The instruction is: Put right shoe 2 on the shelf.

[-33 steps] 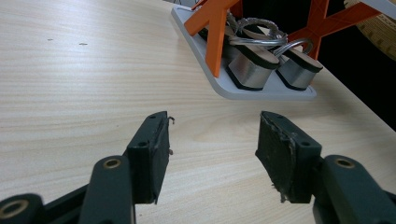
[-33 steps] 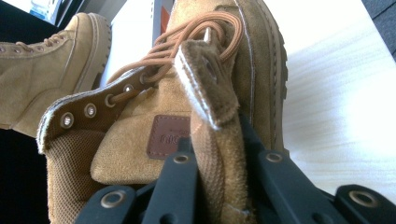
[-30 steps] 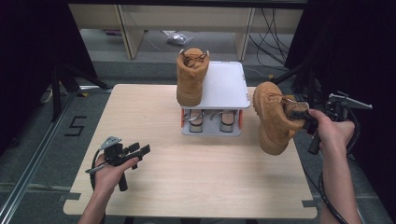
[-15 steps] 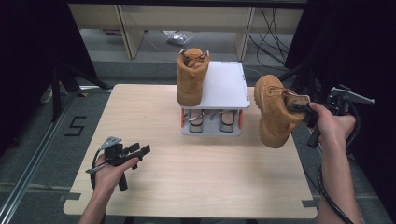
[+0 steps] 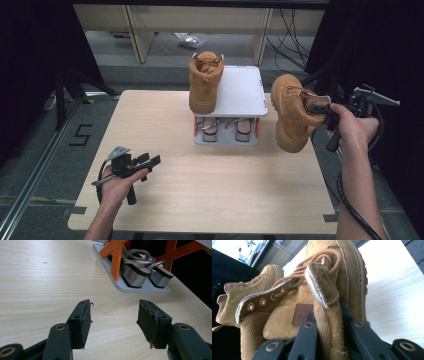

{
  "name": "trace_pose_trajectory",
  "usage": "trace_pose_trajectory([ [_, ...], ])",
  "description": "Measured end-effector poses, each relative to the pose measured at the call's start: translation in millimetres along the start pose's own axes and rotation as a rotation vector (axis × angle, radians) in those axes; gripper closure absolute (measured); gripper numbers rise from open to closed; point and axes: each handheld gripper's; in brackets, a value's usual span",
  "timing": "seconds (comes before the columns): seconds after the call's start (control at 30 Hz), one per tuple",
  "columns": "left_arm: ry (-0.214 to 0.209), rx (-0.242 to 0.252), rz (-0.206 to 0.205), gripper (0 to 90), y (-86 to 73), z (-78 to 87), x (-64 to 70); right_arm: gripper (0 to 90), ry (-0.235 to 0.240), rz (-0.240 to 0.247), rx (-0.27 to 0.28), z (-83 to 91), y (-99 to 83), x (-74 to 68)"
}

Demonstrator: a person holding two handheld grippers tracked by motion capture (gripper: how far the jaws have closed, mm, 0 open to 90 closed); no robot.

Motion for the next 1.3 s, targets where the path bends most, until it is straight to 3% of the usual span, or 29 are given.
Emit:
trace_pose_trajectory([
  [0.27, 0.002, 0.000, 0.002, 43.4, 0.0, 0.2, -0.6, 82.4, 0.011, 0.001, 0.011, -2.0, 4.4, -7.4],
  [0.57, -0.001, -0.006, -0.006, 43.4, -0.8, -0.5, -1.6, 82.3, 0.010, 0.042, 0.028, -5.3, 7.4, -12.9],
  [0.67, -0.002, -0.007, -0.006, 43.4, -0.9, -0.7, -1.8, 82.3, 0.014, 0.002, 0.023, -7.1, 7.8, -18.3],
  [0.87, 0.001, -0.006, 0.001, 43.4, -1.0, -0.8, -2.2, 82.2, 0.022, 0.037, 0.033, -12.5, 10.1, -23.2],
  [0.9, 0.001, -0.005, 0.003, 43.4, -1.0, -0.7, -2.2, 82.2, 0.024, 0.004, 0.019, -13.1, 9.8, -26.4],
  [0.93, 0.003, -0.004, 0.006, 43.4, -1.0, -0.5, -2.3, 82.2, 0.028, 0.002, 0.018, -14.1, 9.8, -27.7],
  [0.97, 0.003, -0.003, 0.007, 43.4, -1.1, -0.4, -2.6, 82.3, 0.024, 0.022, 0.021, -15.4, 10.4, -27.9],
  [1.07, 0.002, -0.002, 0.007, 43.4, -1.1, 0.0, -3.8, 82.1, 0.036, 0.011, 0.015, -17.9, 11.6, -31.4],
  [1.1, 0.003, -0.003, 0.007, 43.4, -1.1, 0.0, -4.0, 82.1, 0.035, 0.033, 0.022, -18.8, 12.4, -31.0],
  [1.23, 0.003, -0.005, 0.007, 43.3, -1.6, -0.3, -3.9, 82.0, 0.041, -0.002, 0.012, -21.6, 12.4, -38.2],
  [1.3, 0.000, -0.004, 0.007, 43.3, -1.6, -0.3, -3.4, 81.9, 0.041, 0.015, 0.021, -24.0, 13.2, -39.8],
])
Point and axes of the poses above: each handheld gripper's, and its own axes: z roughly backward along the jaws, y roughly out of its top, x roughly to its right, and after that the axes turned 8 degrees about -z, right-handed
